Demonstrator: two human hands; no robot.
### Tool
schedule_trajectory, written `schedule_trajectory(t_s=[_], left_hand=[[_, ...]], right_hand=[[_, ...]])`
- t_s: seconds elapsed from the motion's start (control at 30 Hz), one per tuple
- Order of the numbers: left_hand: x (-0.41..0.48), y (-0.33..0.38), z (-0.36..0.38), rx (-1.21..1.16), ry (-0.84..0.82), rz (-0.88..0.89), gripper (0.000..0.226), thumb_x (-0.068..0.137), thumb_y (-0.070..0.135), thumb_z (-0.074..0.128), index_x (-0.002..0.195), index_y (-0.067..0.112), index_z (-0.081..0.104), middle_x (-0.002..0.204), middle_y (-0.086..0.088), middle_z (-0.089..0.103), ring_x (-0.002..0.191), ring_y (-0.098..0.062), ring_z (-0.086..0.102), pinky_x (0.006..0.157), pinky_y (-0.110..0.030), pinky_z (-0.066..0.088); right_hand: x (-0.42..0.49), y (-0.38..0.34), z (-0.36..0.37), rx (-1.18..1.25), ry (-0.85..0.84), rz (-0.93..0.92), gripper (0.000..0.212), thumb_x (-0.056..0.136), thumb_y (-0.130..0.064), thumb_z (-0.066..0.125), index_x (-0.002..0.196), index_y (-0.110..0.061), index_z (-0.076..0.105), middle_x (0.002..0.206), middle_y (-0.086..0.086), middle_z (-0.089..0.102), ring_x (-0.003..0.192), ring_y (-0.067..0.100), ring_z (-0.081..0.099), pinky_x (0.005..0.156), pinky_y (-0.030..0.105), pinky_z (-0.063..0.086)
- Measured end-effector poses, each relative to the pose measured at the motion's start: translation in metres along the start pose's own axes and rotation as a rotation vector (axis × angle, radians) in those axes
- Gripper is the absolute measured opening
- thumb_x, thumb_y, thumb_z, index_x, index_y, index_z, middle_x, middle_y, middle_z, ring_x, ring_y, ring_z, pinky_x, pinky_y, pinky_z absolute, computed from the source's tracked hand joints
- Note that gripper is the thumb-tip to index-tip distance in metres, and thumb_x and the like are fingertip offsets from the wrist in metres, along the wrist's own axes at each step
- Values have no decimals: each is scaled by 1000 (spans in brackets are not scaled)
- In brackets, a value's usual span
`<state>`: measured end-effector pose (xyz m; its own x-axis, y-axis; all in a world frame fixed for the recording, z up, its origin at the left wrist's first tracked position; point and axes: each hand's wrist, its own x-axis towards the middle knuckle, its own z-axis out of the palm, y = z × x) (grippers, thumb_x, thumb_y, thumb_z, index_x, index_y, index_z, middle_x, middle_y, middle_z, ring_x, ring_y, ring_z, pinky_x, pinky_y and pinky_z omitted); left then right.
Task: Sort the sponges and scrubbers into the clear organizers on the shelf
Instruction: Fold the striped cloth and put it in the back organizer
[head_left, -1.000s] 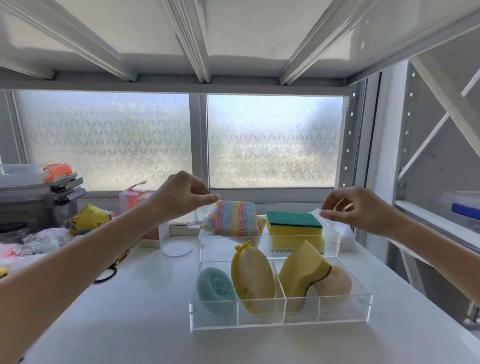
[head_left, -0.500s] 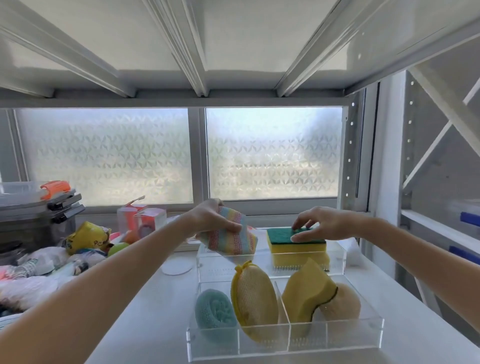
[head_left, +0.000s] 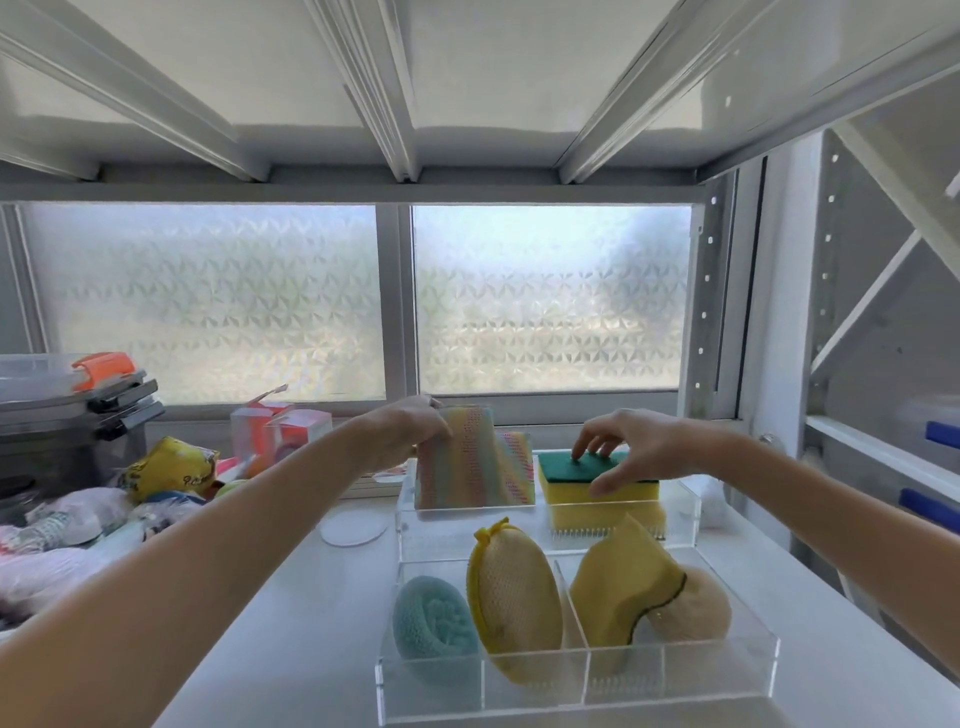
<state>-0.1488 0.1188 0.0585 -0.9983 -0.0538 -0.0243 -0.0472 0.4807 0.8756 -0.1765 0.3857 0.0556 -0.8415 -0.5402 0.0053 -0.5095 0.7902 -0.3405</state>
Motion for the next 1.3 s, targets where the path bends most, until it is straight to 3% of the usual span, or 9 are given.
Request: schedule_trajectory(t_s=[0.17, 0.4, 0.63, 0.7, 0.87, 1.07, 1.13, 1.2, 1.3], left_hand=[[4, 0, -14, 66, 7, 117, 21, 88, -5, 48, 103, 10, 50, 101, -11, 53, 96, -21, 52, 79, -29, 46], [-3, 25, -19, 160, -50, 215, 26, 92, -4, 44, 116, 5, 46, 103, -10, 51, 97, -20, 50, 78, -27, 43], [-11, 22, -20, 98, -164, 252, 26, 93, 5, 51, 118, 14, 53, 108, -6, 58, 96, -18, 59, 76, -29, 54], [-12, 21, -12, 125, -180, 291, 28, 91, 6, 56, 119, 11, 53, 107, -9, 60, 97, -21, 61, 78, -32, 56], [-5, 17, -7, 98, -47, 360, 39, 84, 6, 67, 119, -1, 52, 97, -16, 61, 91, -26, 62, 76, -30, 55], [12, 6, -26, 403, 72, 380, 36, 88, 8, 60, 123, 1, 58, 121, -10, 60, 116, -23, 55, 97, -30, 43], [17, -1, -25, 406, -28, 307, 41, 85, 5, 65, 124, -3, 57, 115, -10, 59, 111, -22, 55, 92, -24, 45], [19, -5, -21, 381, -58, 275, 36, 83, -2, 64, 118, -8, 60, 104, -14, 62, 92, -20, 60, 72, -11, 51], [21, -9, -20, 266, -55, 240, 31, 85, -5, 58, 116, -10, 61, 101, -18, 62, 83, -17, 60, 61, -11, 54]], right_hand=[[2, 14, 3, 40, 11, -35, 33, 76, -35, 76, 101, -46, 56, 127, -1, 58, 119, 15, 52, 104, 41, 46], [-2, 22, 7, 45, 27, -81, 35, 80, -36, 72, 111, -42, 58, 128, -2, 58, 120, 13, 52, 104, 39, 47], [2, -19, -4, 321, 215, -206, 61, 73, -40, 75, 125, -14, 56, 119, 2, 61, 108, 14, 61, 90, 26, 52], [14, -41, -5, 396, 205, -227, 58, 76, -31, 76, 127, -11, 55, 114, 2, 63, 103, 14, 63, 85, 24, 52], [43, -61, 7, 452, 218, -165, 36, 77, -13, 77, 107, 3, 67, 98, 20, 71, 90, 25, 67, 87, 40, 58], [39, -38, -3, 534, 246, -38, 31, 81, -9, 73, 106, 7, 66, 107, 22, 69, 91, 25, 69, 76, 27, 60], [36, -32, -4, 535, 246, -12, 31, 80, -10, 74, 104, 7, 66, 106, 22, 70, 92, 26, 70, 77, 29, 60], [35, -30, -2, 543, 239, 0, 32, 78, -9, 75, 104, 7, 65, 106, 22, 70, 91, 27, 70, 80, 31, 60], [37, -32, 4, 553, 220, 18, 35, 77, -9, 75, 107, 6, 65, 105, 20, 69, 90, 25, 69, 84, 34, 58]])
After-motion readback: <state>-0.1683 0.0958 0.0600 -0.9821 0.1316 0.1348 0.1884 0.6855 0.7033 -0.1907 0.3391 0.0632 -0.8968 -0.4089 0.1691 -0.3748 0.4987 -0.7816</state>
